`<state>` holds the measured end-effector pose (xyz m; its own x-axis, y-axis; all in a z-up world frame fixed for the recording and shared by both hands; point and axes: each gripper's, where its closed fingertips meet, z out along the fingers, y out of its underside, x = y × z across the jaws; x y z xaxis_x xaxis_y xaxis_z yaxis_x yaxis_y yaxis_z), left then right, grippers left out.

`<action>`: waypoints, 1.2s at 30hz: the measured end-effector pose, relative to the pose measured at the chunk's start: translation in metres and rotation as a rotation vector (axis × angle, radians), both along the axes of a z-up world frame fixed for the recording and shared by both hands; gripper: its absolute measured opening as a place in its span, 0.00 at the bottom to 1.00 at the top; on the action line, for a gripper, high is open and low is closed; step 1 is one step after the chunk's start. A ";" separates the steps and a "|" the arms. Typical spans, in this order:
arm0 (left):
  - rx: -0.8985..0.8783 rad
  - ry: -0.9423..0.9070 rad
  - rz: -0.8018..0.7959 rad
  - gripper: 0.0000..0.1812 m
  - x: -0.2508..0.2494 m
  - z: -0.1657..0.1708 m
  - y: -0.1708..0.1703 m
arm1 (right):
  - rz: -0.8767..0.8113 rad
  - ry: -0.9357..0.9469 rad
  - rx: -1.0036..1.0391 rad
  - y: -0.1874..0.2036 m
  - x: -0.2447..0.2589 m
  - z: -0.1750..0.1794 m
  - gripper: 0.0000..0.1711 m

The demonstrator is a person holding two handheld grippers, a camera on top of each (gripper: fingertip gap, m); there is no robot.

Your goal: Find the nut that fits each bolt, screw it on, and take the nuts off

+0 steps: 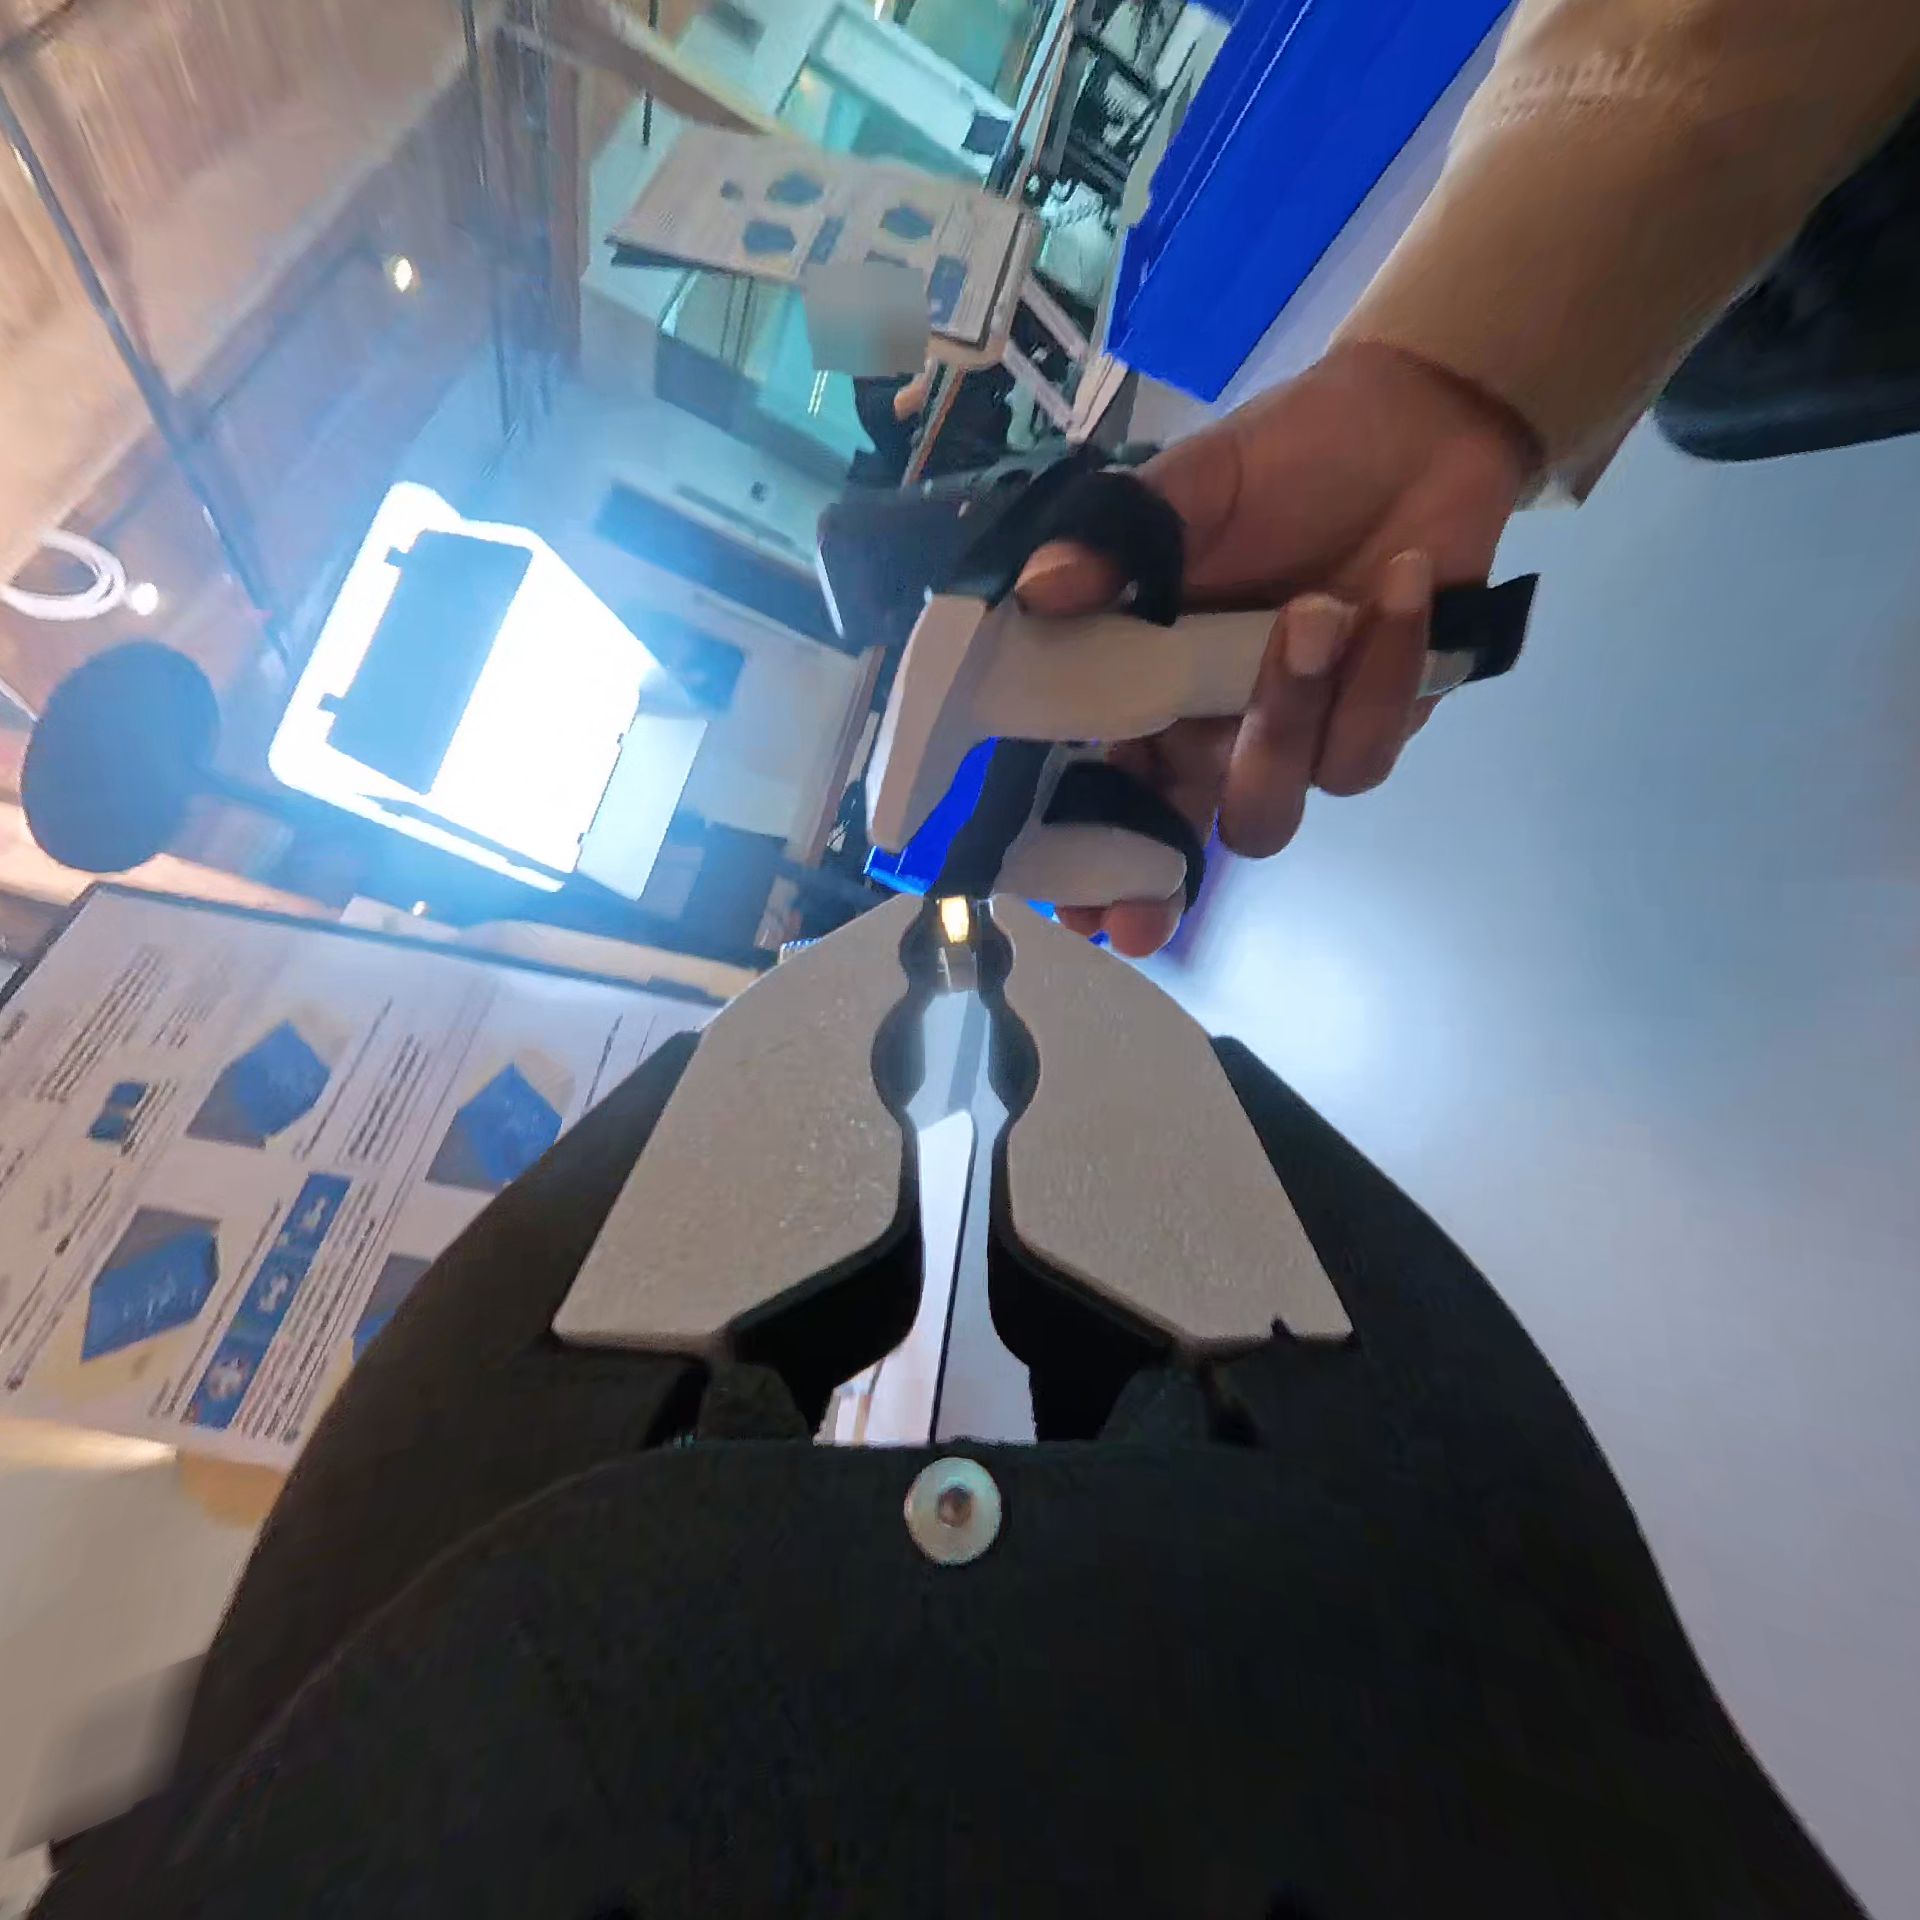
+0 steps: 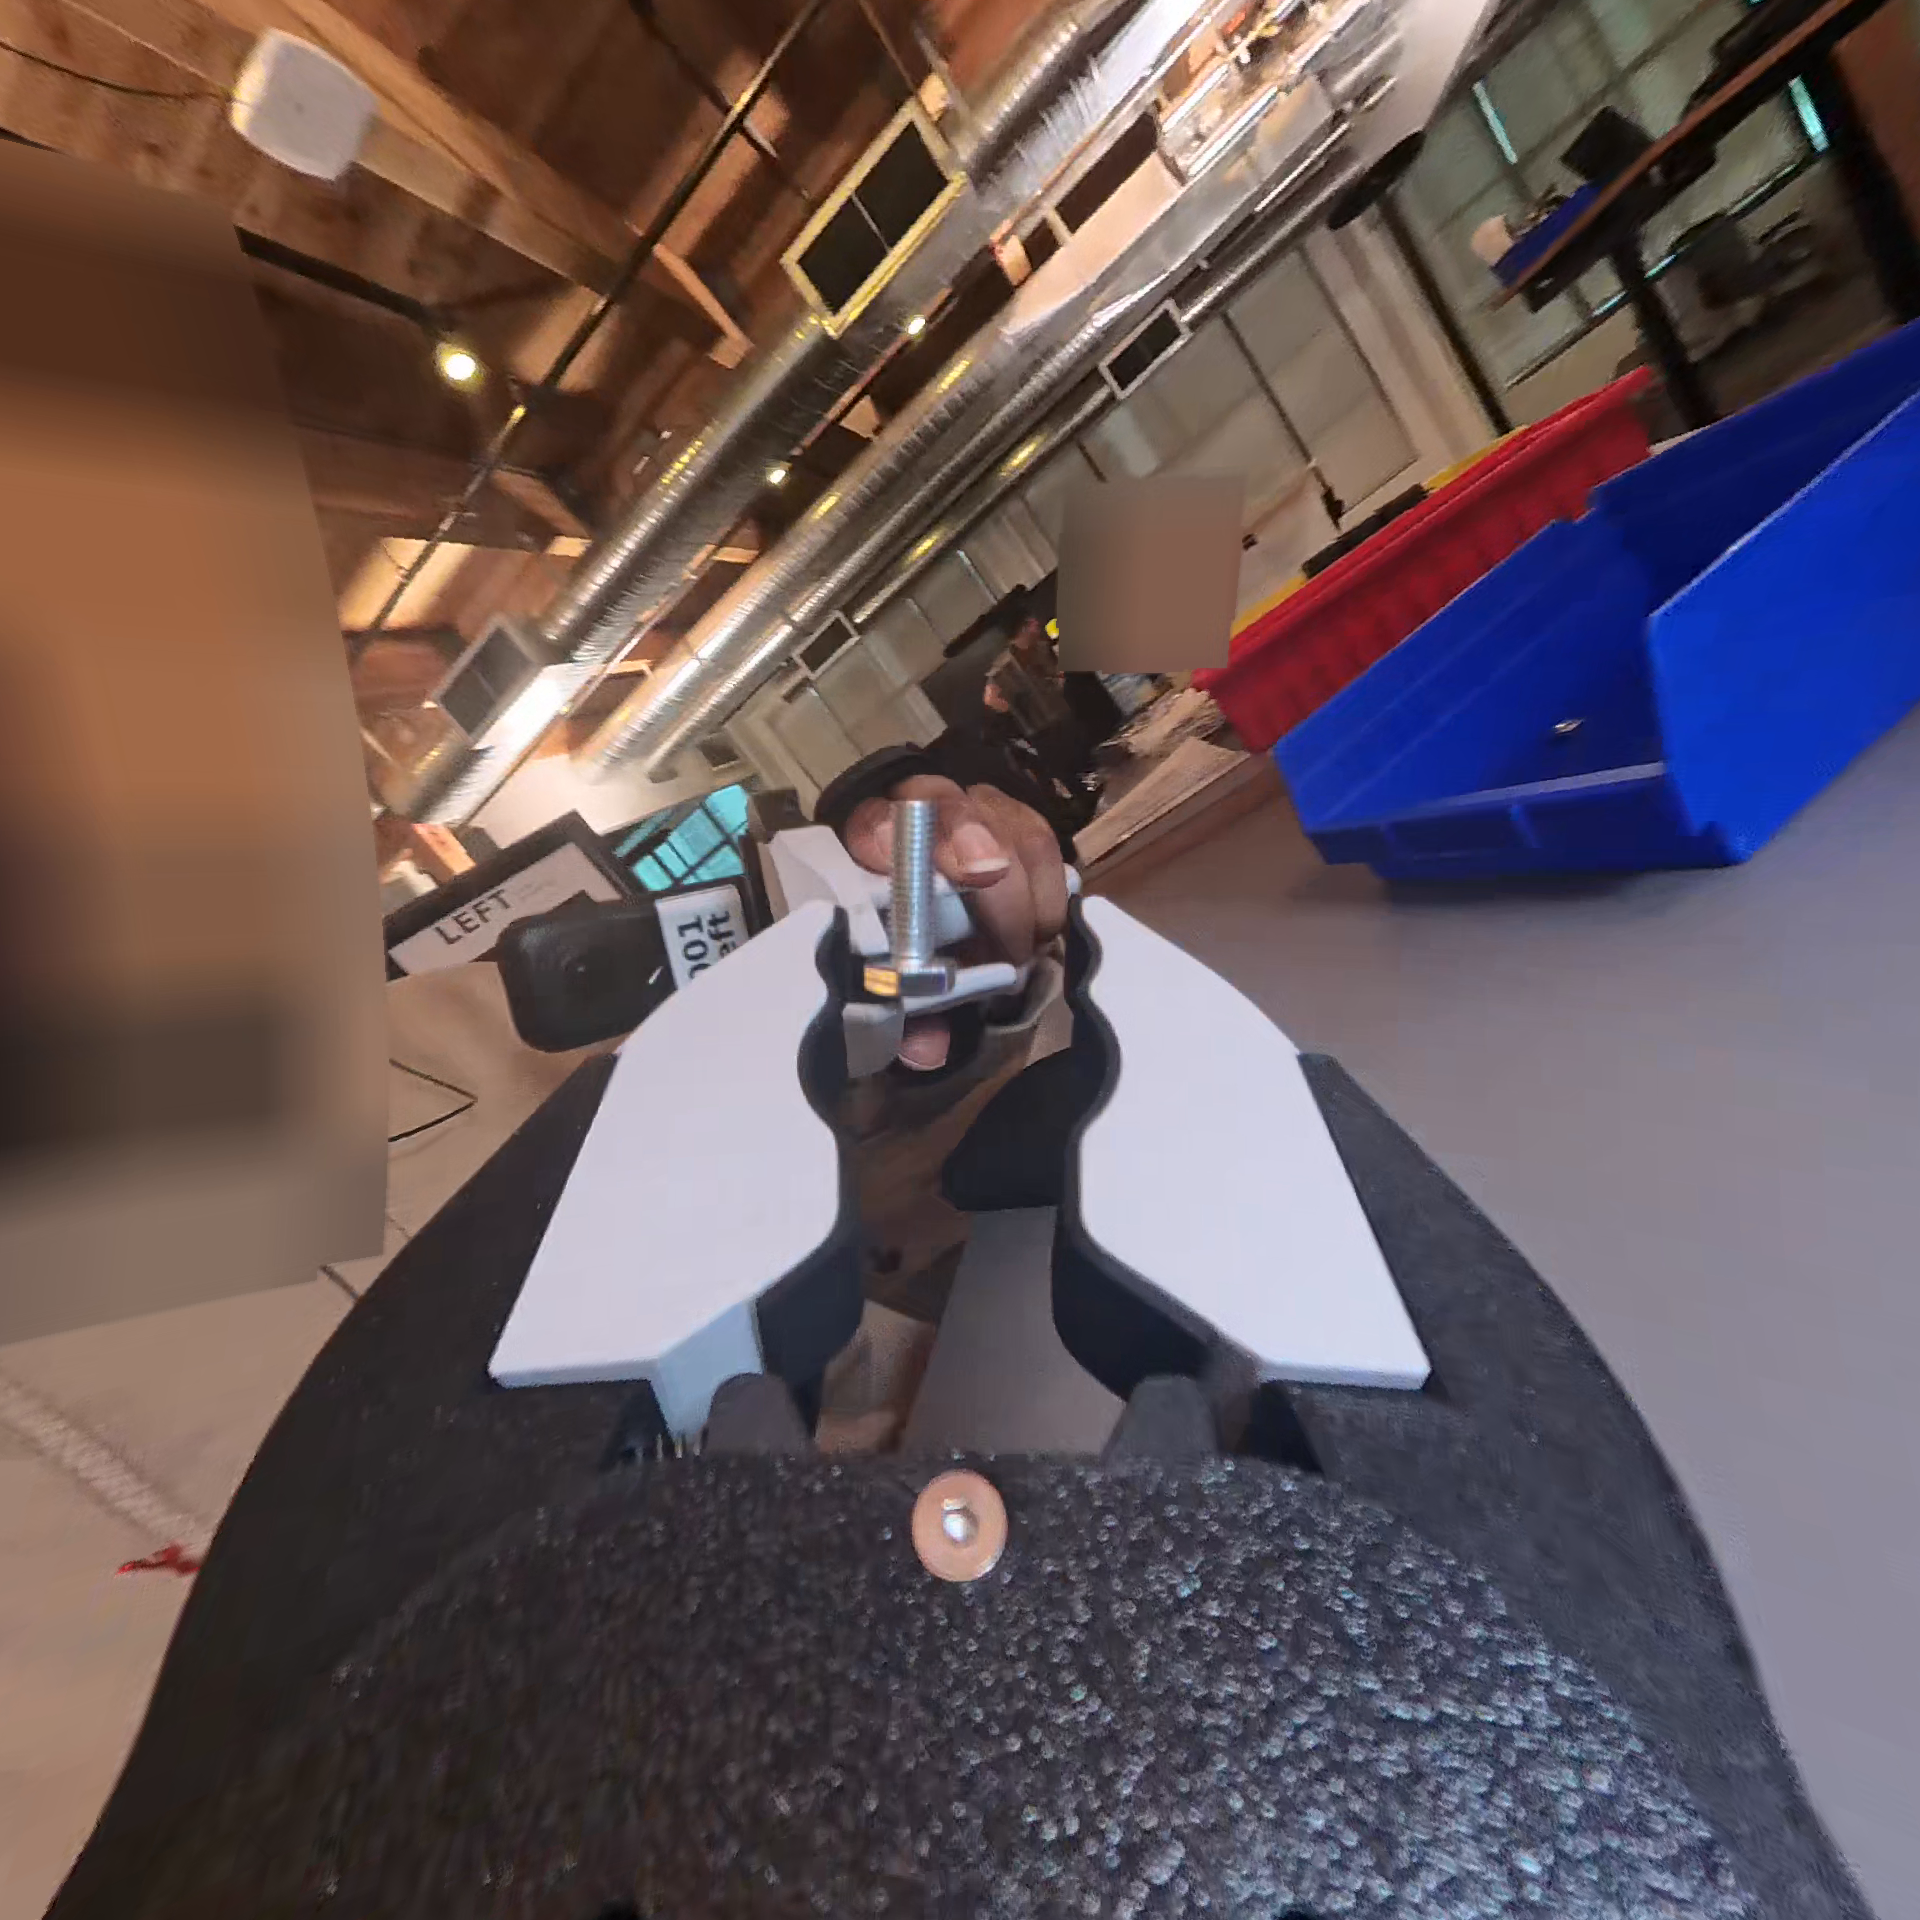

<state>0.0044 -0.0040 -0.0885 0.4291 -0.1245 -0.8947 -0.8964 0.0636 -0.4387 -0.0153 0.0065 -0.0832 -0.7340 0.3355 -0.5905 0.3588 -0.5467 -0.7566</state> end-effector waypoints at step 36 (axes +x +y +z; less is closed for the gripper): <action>-0.320 -0.980 -0.315 0.05 -0.002 0.012 0.001 | -0.316 0.350 0.745 -0.016 0.010 -0.014 0.17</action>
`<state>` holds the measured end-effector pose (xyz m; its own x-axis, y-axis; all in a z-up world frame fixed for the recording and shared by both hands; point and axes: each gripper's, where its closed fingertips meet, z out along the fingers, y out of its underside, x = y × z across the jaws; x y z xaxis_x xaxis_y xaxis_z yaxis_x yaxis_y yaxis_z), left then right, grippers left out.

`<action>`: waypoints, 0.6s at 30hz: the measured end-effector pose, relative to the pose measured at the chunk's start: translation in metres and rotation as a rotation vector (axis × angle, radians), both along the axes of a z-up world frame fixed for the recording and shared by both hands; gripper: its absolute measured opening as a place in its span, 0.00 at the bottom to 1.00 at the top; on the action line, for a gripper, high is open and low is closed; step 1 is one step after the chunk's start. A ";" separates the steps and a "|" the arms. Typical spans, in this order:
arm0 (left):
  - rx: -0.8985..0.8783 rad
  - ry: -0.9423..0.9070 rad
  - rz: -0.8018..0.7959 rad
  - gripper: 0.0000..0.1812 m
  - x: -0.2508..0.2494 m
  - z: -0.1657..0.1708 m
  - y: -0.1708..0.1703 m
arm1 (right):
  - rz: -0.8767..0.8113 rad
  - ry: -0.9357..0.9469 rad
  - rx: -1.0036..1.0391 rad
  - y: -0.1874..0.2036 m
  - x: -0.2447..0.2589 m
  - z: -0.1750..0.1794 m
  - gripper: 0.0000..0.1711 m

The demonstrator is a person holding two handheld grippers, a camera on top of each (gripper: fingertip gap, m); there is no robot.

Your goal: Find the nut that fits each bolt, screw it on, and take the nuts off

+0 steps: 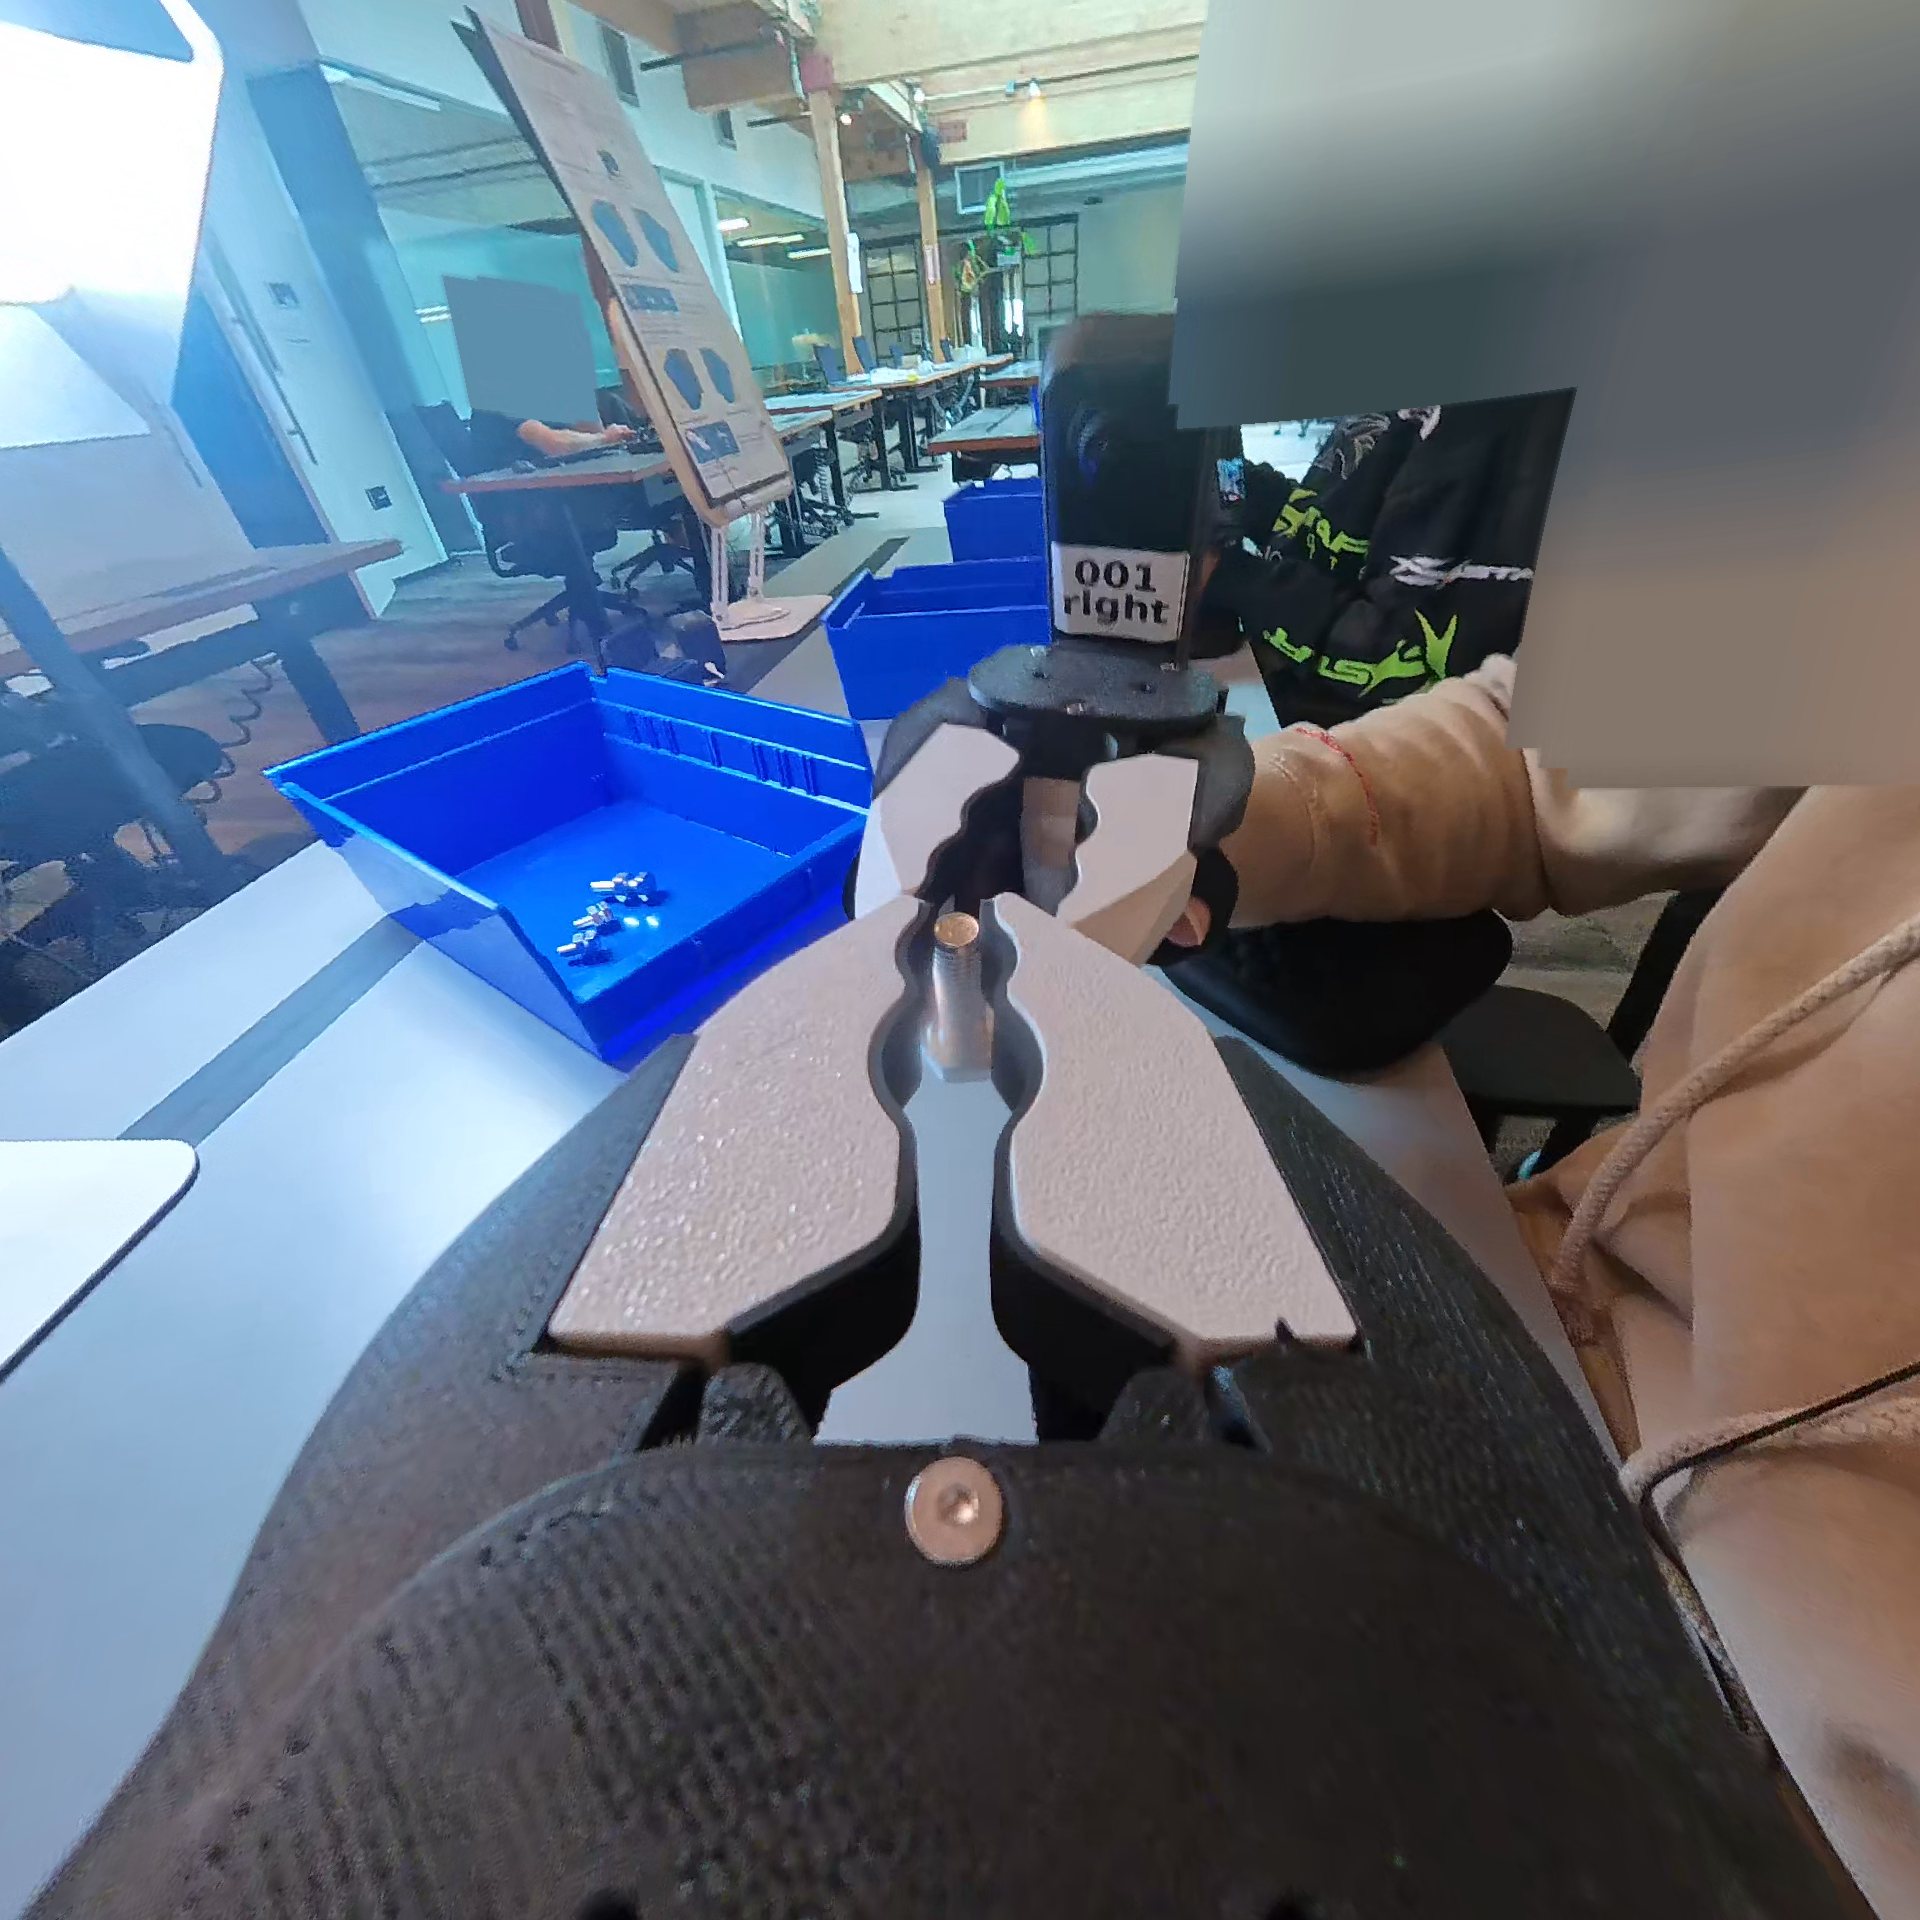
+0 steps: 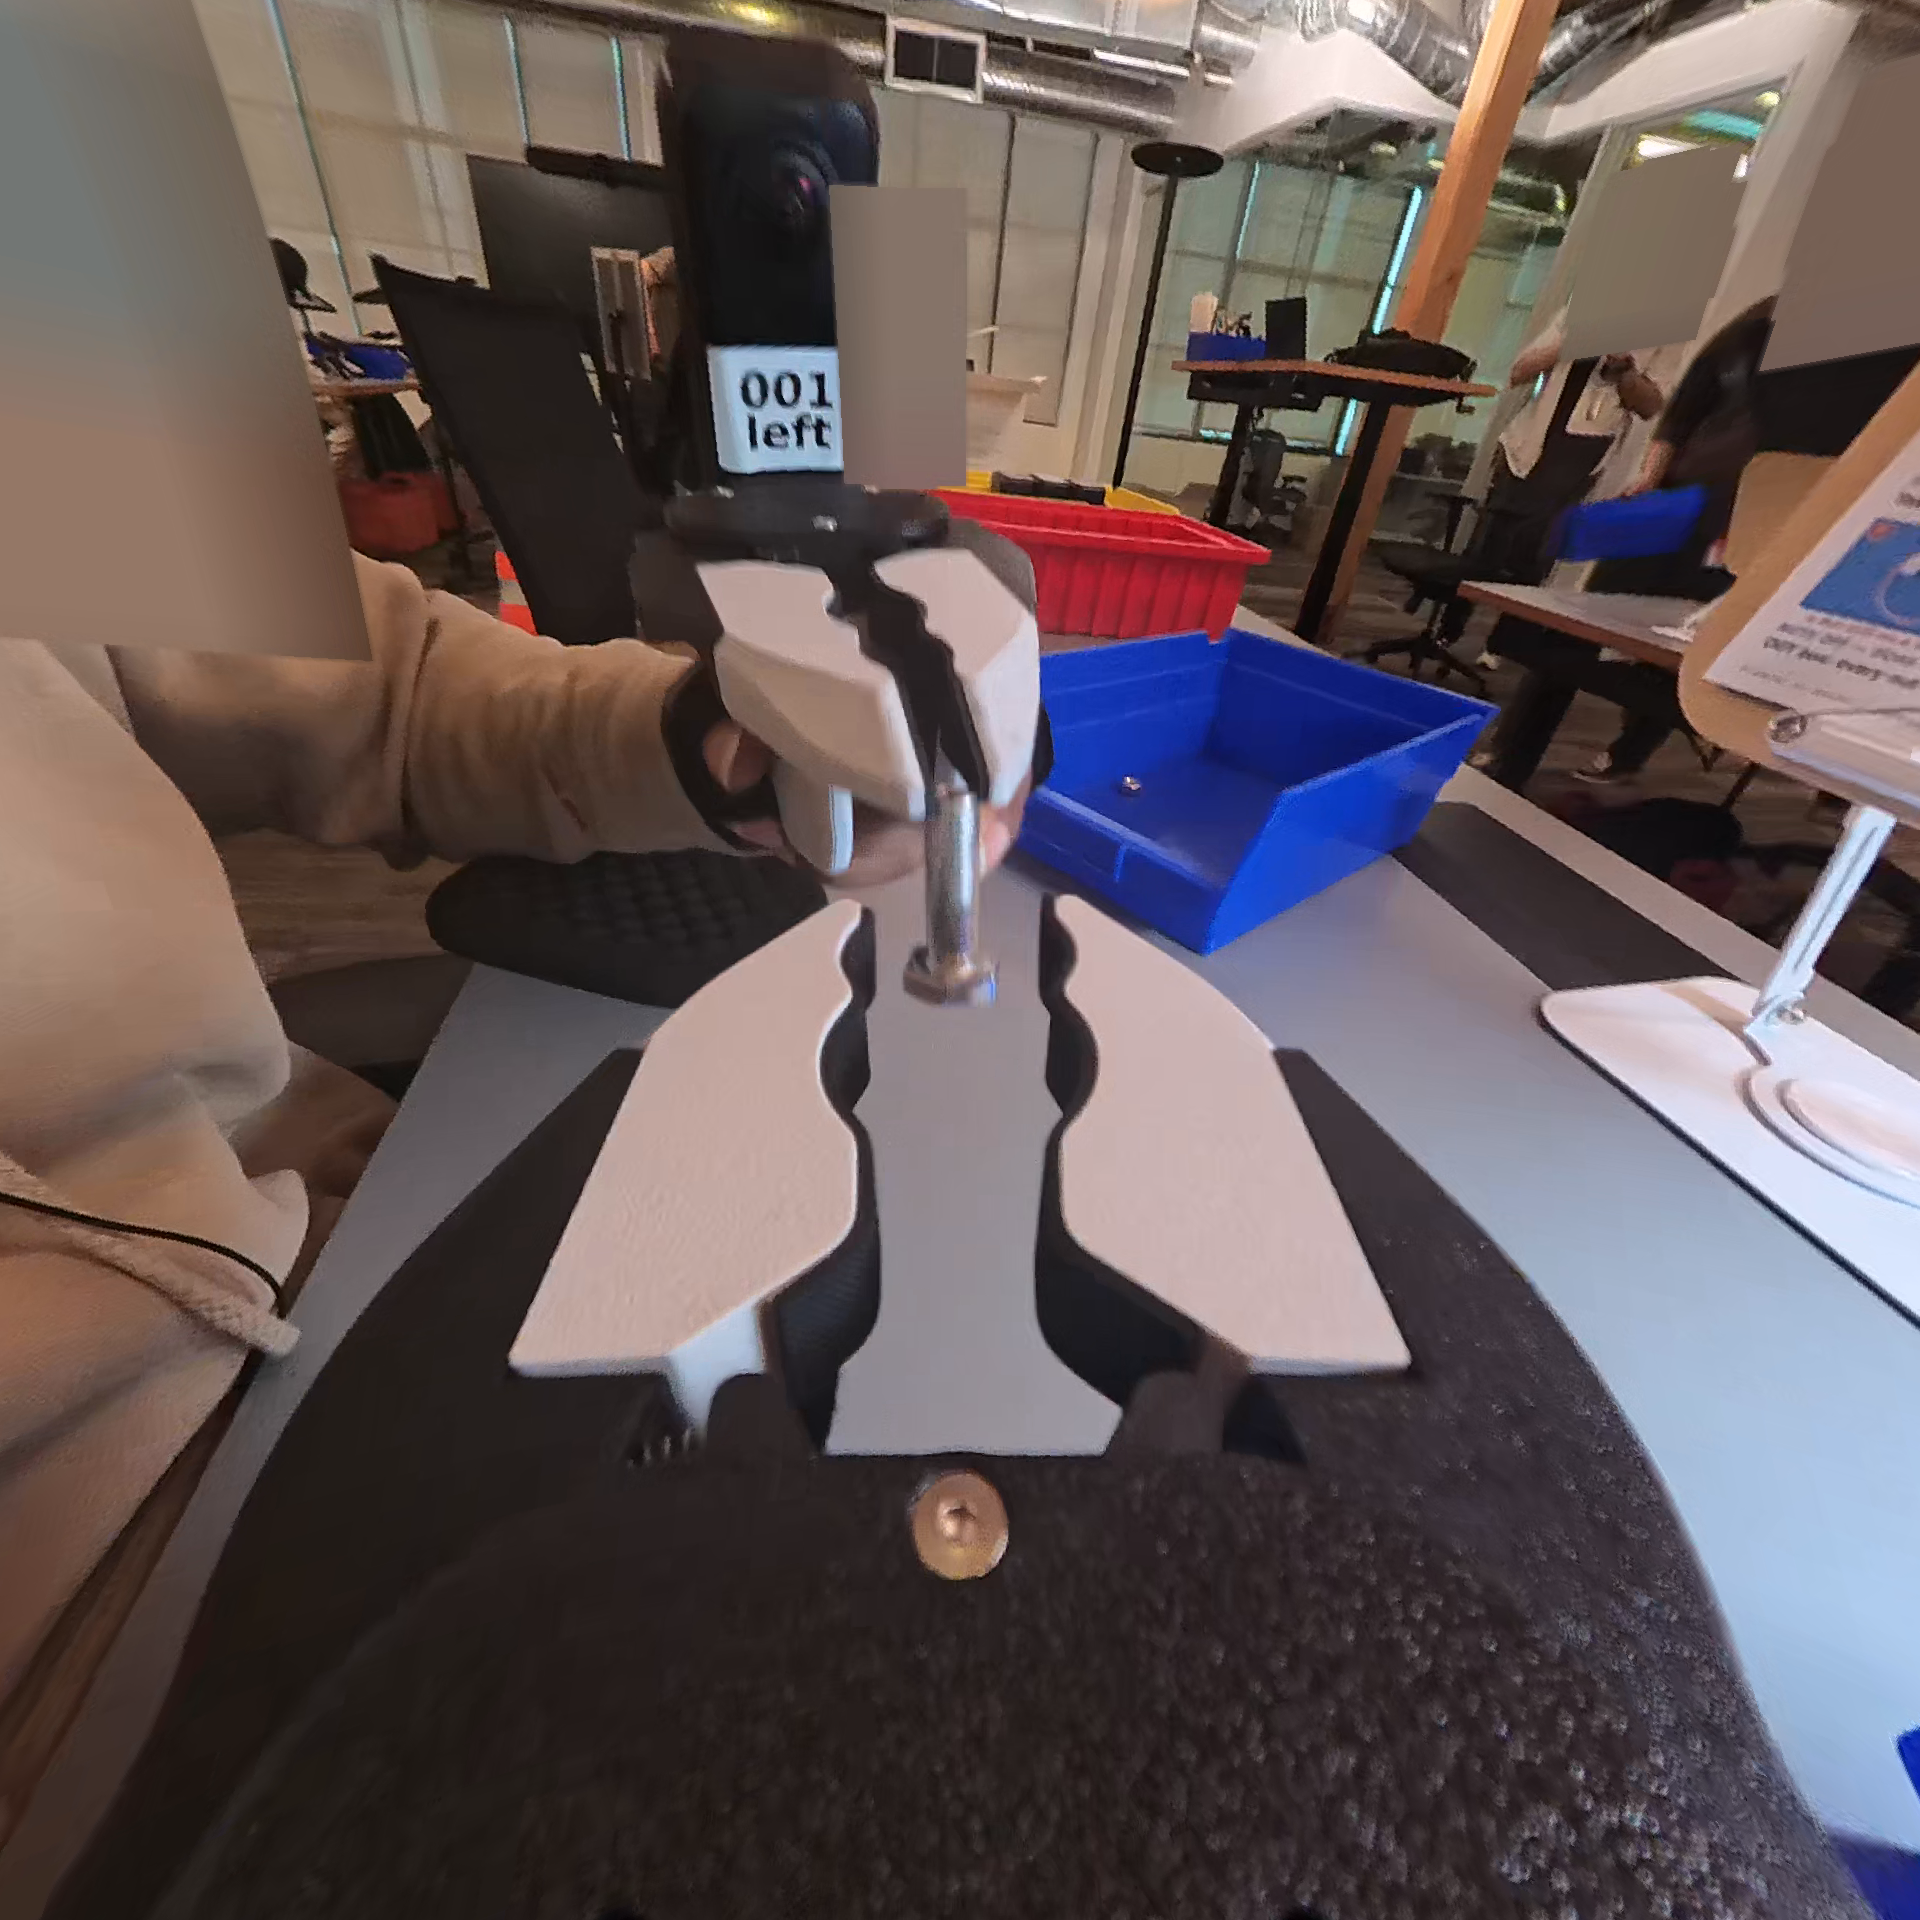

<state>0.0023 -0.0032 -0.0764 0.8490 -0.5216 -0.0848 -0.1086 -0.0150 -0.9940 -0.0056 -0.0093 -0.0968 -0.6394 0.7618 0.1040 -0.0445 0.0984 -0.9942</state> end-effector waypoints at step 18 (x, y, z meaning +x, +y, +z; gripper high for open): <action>-0.002 -0.065 0.039 0.04 -0.011 0.002 0.007 | -0.133 -0.016 0.045 0.001 -0.019 -0.017 0.11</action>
